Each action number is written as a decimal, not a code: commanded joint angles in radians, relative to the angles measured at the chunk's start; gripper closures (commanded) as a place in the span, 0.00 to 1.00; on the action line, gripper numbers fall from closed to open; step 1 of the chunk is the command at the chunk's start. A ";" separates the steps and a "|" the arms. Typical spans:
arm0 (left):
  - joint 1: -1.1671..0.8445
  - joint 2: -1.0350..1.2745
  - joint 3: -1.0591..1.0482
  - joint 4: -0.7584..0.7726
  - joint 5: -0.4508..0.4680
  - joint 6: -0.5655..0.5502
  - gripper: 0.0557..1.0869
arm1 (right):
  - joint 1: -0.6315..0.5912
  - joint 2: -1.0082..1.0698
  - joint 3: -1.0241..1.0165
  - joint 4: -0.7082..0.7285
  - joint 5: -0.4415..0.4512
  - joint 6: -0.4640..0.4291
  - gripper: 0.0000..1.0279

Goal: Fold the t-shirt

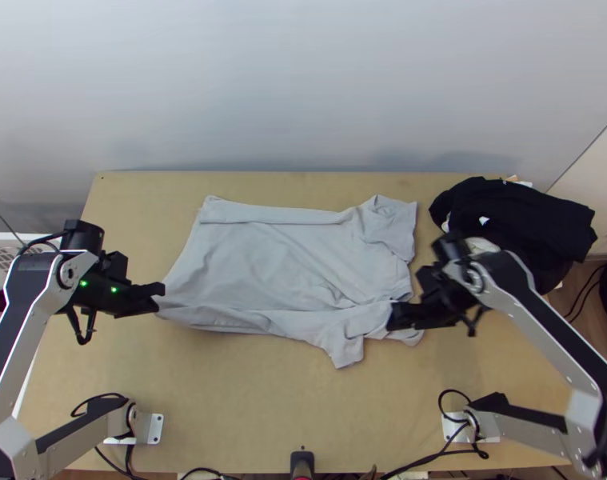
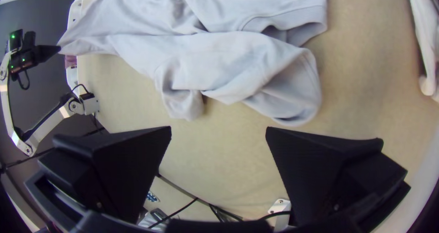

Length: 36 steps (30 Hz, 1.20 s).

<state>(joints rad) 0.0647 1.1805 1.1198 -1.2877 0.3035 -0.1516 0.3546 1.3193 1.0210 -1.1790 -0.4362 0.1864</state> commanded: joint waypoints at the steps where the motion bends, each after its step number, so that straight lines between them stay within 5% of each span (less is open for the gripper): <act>1: -0.003 0.021 0.000 0.028 -0.001 -0.016 0.96 | 0.092 0.178 -0.012 0.154 -0.026 0.070 0.07; 12: 0.009 0.042 0.002 0.045 -0.001 -0.011 0.96 | 0.099 0.268 -0.068 0.300 -0.015 0.079 0.17; 14: 0.007 0.050 0.006 0.047 -0.001 -0.011 0.96 | 0.106 0.268 -0.076 0.338 0.001 0.079 0.38; 17: 0.007 0.057 0.017 0.047 -0.001 -0.012 0.96 | 0.106 0.245 -0.081 0.407 0.011 0.068 0.94; 18: 0.007 0.059 0.020 0.047 -0.003 -0.012 0.96 | 0.103 0.241 -0.075 0.410 0.019 0.070 0.97; 25: 0.021 0.050 0.041 0.034 -0.003 -0.008 0.96 | 0.081 0.089 -0.007 0.360 0.045 0.085 0.97; 29: 0.052 0.041 0.066 -0.005 -0.001 0.015 0.96 | 0.084 0.017 0.065 0.160 0.042 0.070 0.97; 33: 0.110 0.047 0.132 -0.078 0.032 0.053 0.96 | 0.093 0.020 0.172 -0.163 0.042 -0.093 0.97; 36: 0.122 0.031 0.160 -0.133 0.048 0.080 0.96 | 0.098 -0.040 0.185 -0.251 0.048 -0.108 0.97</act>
<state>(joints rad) 0.1398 1.2259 1.2167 -1.3293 0.3233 -0.1181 0.4442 1.3659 1.1210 -1.1656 -0.3931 0.1684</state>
